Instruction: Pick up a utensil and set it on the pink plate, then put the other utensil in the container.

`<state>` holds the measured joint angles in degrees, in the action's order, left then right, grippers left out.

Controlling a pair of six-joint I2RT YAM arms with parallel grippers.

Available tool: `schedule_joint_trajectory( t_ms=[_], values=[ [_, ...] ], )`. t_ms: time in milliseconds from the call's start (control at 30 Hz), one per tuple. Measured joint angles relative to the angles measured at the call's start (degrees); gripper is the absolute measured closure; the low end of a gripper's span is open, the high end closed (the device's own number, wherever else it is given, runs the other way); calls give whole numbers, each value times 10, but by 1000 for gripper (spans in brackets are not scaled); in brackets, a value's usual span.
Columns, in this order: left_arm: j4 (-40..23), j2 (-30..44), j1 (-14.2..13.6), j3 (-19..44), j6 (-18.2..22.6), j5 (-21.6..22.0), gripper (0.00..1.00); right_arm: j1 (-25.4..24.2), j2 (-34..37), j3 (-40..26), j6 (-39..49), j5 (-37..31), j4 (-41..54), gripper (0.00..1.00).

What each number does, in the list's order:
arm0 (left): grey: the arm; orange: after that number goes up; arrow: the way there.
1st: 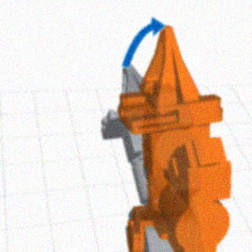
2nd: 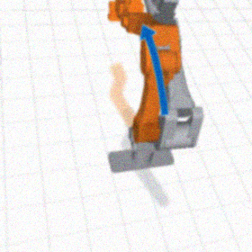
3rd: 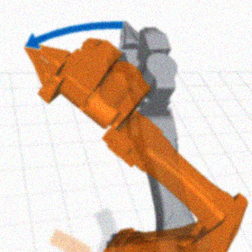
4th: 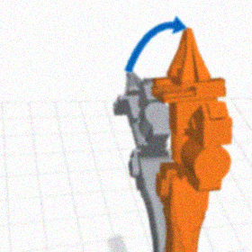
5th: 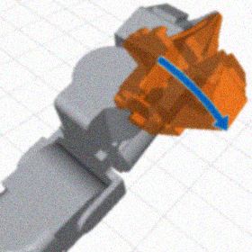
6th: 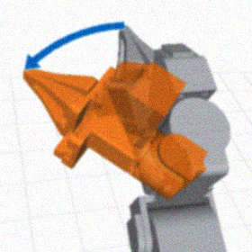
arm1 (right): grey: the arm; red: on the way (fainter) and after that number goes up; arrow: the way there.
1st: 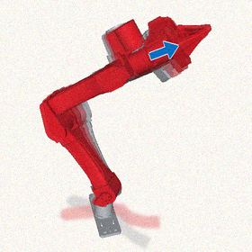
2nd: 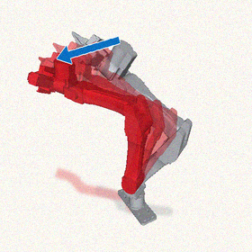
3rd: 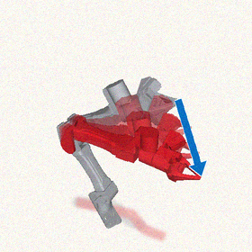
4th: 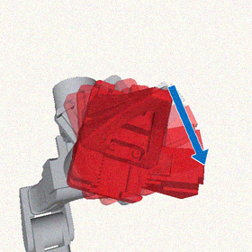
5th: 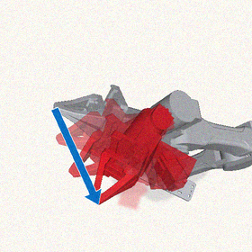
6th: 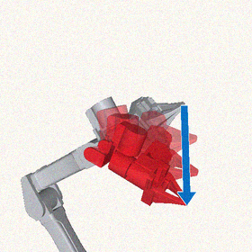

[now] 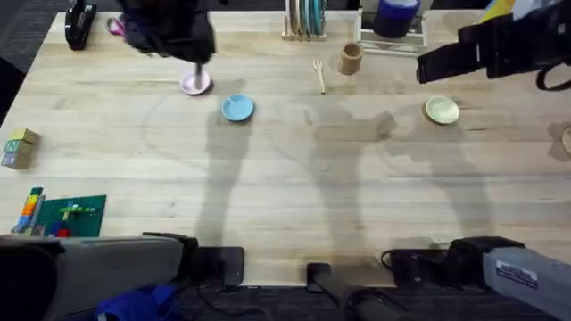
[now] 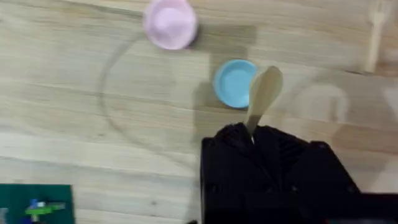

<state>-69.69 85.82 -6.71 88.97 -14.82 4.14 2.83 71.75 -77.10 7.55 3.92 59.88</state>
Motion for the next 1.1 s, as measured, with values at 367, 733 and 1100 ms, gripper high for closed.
schedule_joint_trajectory(
  t_ms=[367, 733, 1100],
  values=[
    [35, 16, 106, 0, 92, 0, 958, 0, 0, 0, 0, 0, 0, 3],
    [129, 137, 136, 0, 133, -16, 959, 0, 0, 0, 0, 0, 0, 3],
    [163, 233, 136, 0, 140, -18, 959, 0, 0, 0, 0, 0, 2, 3]
  ],
)
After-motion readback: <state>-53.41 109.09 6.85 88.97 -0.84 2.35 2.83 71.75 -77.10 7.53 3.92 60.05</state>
